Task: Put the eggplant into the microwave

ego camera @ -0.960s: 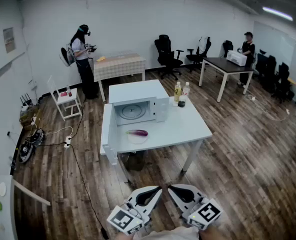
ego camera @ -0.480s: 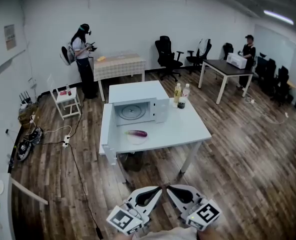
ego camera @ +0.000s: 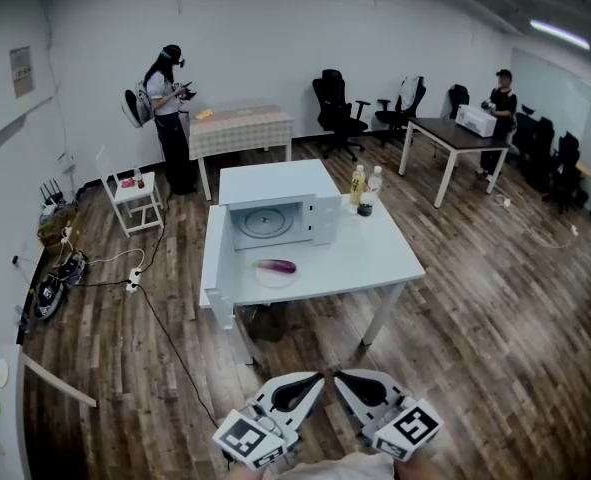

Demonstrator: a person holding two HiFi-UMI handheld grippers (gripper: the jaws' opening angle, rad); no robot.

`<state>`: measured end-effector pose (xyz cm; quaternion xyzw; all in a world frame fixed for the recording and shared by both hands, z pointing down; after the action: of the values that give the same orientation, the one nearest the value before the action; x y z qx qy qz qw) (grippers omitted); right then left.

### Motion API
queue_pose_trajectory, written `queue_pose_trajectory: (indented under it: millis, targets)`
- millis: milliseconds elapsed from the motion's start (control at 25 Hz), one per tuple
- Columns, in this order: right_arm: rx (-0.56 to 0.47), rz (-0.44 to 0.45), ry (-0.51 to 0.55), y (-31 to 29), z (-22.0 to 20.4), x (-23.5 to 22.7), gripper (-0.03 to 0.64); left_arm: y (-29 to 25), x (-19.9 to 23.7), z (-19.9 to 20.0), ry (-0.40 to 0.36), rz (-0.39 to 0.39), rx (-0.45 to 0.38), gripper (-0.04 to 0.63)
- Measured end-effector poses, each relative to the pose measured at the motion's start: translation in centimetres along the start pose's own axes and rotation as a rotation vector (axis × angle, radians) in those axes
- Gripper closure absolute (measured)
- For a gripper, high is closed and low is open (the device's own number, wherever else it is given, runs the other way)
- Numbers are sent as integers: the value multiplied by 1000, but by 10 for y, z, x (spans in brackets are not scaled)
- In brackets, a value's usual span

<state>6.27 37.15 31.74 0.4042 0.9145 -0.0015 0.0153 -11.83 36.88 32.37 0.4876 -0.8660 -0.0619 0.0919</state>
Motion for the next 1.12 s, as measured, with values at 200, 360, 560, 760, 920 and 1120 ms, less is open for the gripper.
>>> queue_pose_trajectory:
  millis: [200,360,560,760,920,1120]
  targets:
    - [-9,23,5,-5,-1,-5,584,0,7,-3,8,2,15,592]
    - [-32,48,-8,-10,-1,-7,581,0,11,-1,14,11,-1,592]
    - [-15,80,32,-22,-3,-5,581,5,17,-1,17,4,7,592]
    - [10,96,35,-32,-4,0,581,11,20,-5,16,1,33,592]
    - [19,98,27,-37,-7,1,581,15,23,-7,30,10,30,593]
    - [41,83,1,-39,-10,-3,581,11,25,-8,54,2,4,592]
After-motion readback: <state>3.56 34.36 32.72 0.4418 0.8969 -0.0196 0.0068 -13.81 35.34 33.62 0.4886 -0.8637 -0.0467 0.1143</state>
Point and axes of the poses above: the fingertips, and each gripper's own axes: y backward along the fingers, x to its left, z out of its top, the point moved 10 cm from there along y, backward along the fingers, and after that the axes turned 2 degrees about -z, right-handed, at the moved point
